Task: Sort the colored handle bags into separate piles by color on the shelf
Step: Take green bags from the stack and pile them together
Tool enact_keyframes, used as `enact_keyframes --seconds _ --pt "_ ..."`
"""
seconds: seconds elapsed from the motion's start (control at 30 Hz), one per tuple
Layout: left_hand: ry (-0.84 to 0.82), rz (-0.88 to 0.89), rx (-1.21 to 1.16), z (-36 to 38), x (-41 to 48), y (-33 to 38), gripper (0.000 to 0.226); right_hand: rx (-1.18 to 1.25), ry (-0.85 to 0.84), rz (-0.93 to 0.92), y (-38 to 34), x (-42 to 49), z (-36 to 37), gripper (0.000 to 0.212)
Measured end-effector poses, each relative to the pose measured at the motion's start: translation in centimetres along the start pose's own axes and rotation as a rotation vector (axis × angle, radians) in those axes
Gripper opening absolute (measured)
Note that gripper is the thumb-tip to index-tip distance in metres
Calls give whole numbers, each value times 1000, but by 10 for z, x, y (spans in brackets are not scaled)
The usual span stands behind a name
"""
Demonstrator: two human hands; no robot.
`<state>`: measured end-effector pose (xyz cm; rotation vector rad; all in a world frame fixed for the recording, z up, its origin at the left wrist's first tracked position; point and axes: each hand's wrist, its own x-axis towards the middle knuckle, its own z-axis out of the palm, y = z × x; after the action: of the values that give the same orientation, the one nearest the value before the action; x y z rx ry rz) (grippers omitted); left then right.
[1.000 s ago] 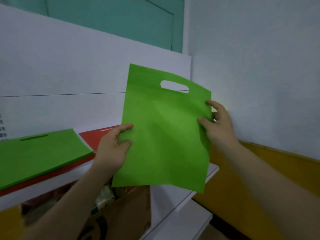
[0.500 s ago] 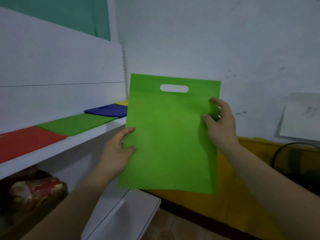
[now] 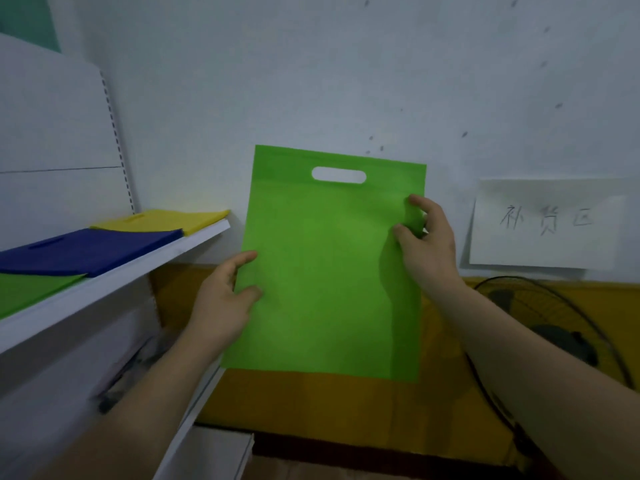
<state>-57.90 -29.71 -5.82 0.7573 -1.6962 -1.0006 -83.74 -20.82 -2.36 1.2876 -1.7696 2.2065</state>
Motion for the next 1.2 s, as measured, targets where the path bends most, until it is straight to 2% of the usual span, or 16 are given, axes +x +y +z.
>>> enact_keyframes --seconds 0.23,0.53,0.8,0.93,1.2 --pt "-43 28 -35 14 95 -31 51 -20 61 4 33 65 42 44" --pt "-3 0 23 28 176 -77 50 8 12 30 89 134 96 43" --pt "192 -30 85 38 222 -97 49 127 -167 16 143 207 164 41" --pt "334 -37 282 32 228 -93 50 206 -270 -16 157 233 205 42" --pt "594 -106 445 -28 194 -80 49 406 -495 -4 133 204 304 43"
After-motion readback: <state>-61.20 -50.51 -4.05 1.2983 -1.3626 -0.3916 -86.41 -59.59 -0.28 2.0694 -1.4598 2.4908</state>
